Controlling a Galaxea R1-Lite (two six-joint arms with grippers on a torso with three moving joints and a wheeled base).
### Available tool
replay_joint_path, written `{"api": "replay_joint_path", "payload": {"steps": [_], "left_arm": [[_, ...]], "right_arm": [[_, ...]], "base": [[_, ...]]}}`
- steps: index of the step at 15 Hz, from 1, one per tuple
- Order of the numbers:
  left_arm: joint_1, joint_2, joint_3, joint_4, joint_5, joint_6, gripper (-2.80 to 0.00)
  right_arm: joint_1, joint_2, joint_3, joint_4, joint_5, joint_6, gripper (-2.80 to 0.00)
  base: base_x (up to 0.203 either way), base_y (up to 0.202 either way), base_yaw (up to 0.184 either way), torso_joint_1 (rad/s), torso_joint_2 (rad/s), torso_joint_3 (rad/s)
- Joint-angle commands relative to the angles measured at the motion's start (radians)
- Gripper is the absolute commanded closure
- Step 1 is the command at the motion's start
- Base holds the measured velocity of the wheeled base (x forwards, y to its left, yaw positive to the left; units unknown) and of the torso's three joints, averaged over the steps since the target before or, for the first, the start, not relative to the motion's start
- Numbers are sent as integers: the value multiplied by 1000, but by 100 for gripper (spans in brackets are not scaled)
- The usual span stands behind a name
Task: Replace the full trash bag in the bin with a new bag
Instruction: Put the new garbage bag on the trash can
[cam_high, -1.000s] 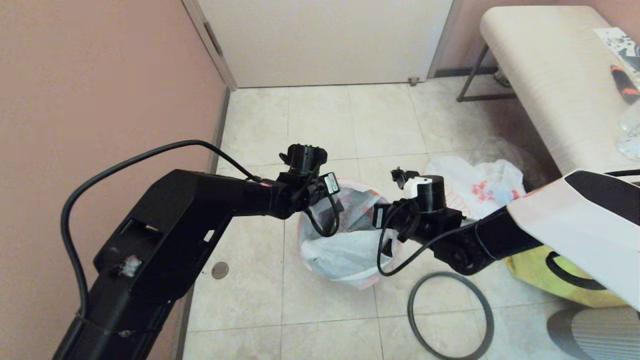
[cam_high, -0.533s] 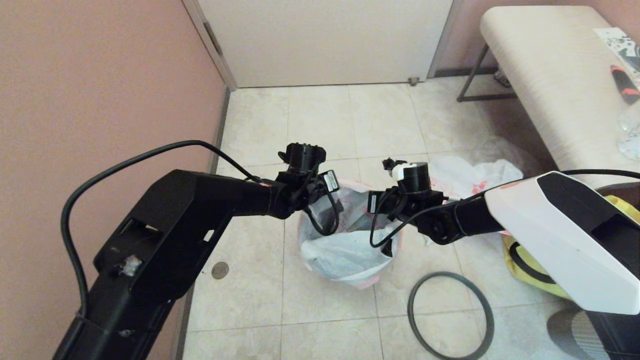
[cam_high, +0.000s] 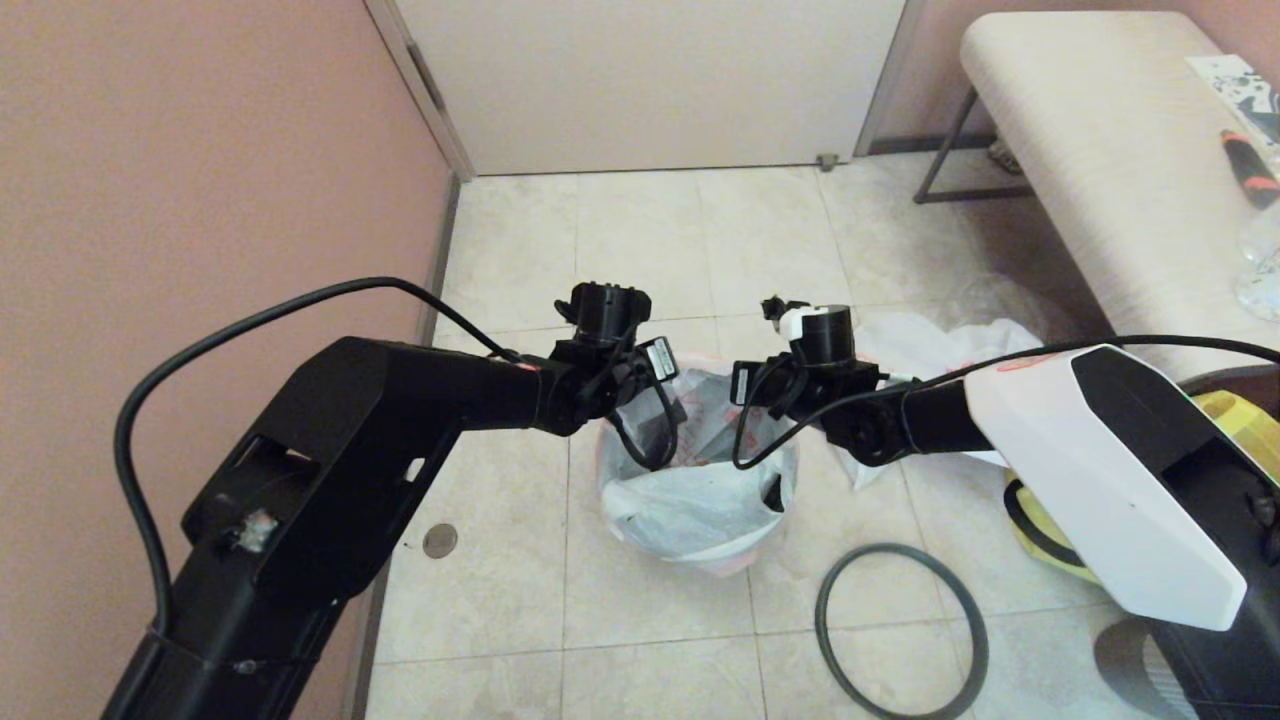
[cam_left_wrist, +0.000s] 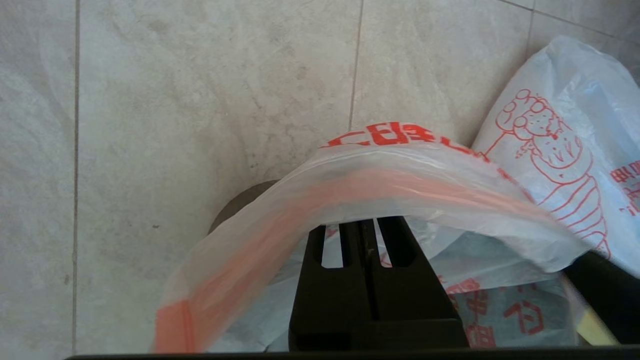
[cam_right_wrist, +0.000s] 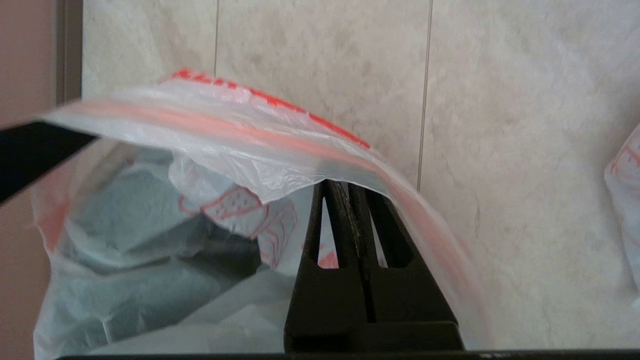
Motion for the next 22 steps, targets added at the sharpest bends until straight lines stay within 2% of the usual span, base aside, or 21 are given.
{"api": "replay_joint_path", "payload": {"steps": [1, 5, 8, 14, 16, 19, 21, 22], "left_arm": [[0, 3, 1, -1, 2, -2, 0], [1, 36, -1, -8, 4, 8, 0], [29, 50, -1, -52, 2, 37, 0], [43, 102, -1, -47, -8, 78, 0], [61, 95, 0, -23, -65, 77, 0], [65, 10, 8, 76, -119, 68, 0], [57, -42, 16, 247, -246, 67, 0], [45, -49, 22, 354, -321, 71, 0]], "right_arm": [[-3, 12, -17, -1, -1, 1, 0], [-28, 70, -97, 31, -1, -11, 0], [-54, 77, -95, 25, -1, -11, 0], [-70, 86, -37, 31, -1, -8, 0], [-68, 40, 11, 31, 0, -6, 0], [-57, -79, 69, 51, 0, -6, 0], [-41, -165, 89, 131, 7, 1, 0], [-26, -199, 121, 175, 46, 20, 0]], "base": [[0, 0, 0, 0, 0, 0], [0, 0, 0, 0, 0, 0], [0, 0, 0, 0, 0, 0], [0, 0, 0, 0, 0, 0], [0, 0, 0, 0, 0, 0], [0, 0, 0, 0, 0, 0], [0, 0, 0, 0, 0, 0], [0, 0, 0, 0, 0, 0]]}}
